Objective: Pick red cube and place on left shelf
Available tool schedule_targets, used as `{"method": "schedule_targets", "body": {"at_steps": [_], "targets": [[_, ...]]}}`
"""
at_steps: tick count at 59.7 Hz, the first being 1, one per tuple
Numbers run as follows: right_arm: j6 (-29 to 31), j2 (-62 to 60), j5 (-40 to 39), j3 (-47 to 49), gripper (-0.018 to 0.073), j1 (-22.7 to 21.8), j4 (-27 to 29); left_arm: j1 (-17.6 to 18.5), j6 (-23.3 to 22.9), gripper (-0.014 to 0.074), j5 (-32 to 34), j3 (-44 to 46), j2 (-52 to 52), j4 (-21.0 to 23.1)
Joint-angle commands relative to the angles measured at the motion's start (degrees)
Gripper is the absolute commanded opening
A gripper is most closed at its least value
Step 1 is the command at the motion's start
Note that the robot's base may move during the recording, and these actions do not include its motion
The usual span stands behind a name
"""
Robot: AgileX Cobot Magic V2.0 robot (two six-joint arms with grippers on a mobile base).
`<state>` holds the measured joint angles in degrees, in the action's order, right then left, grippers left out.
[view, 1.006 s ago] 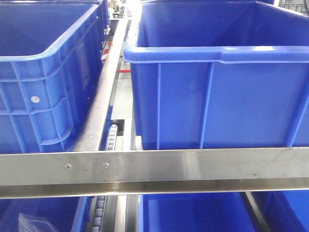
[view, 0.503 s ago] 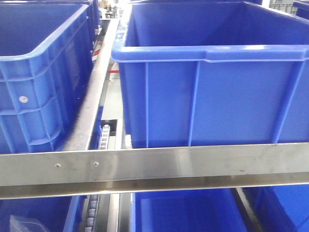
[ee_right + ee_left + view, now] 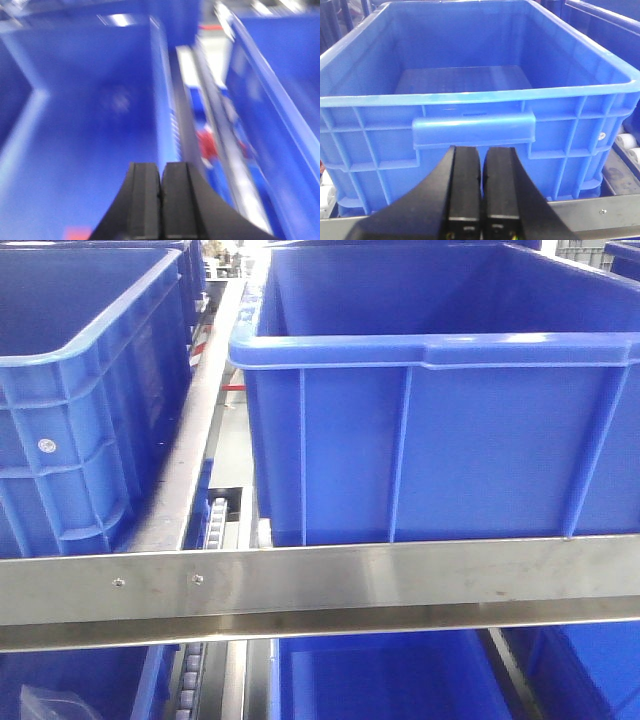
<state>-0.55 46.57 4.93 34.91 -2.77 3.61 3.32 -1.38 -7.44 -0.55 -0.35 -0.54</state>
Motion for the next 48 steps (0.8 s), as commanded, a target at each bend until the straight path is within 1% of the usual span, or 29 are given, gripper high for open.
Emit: {"method": "schedule_targets", "body": {"at_steps": [1,22,28,38,41,48], "targets": [[0.55,-4.23,-6.93,-3.47,0.0046,-1.13,-0.5,0.37,-0.05,0.0101,5.03,-1.32,-0.92,0.17],[0.55,-20.18,-20.96,-25.2,0.0046,-2.26,-0.5,0.37,-0.05,0.0101,5.03,-1.32,-0.92,0.17],[0.55,-24.68,-23.4,-29.96,0.0046,-2.26,-0.5,0.37,-0.05,0.0101,5.03,-1.32,-0.92,0.17],[0.55,-31.84,-23.74,-35.62,0.0046,-3.14,-0.5,0.37,-0.05,0.0101,5.03,-1.32,-0.92,0.17],[0.55,-34.24,-20.41,-35.58,0.0046,-3.55,-0.5,0.37,-0.05,0.0101,5.03,-1.32,-0.92,0.17],[0.55,-38.66,-16.2,-35.58,0.0046,-4.37,-0.5,0.37,-0.05,0.0101,5.03,-1.32,-0.92,0.17]]}}
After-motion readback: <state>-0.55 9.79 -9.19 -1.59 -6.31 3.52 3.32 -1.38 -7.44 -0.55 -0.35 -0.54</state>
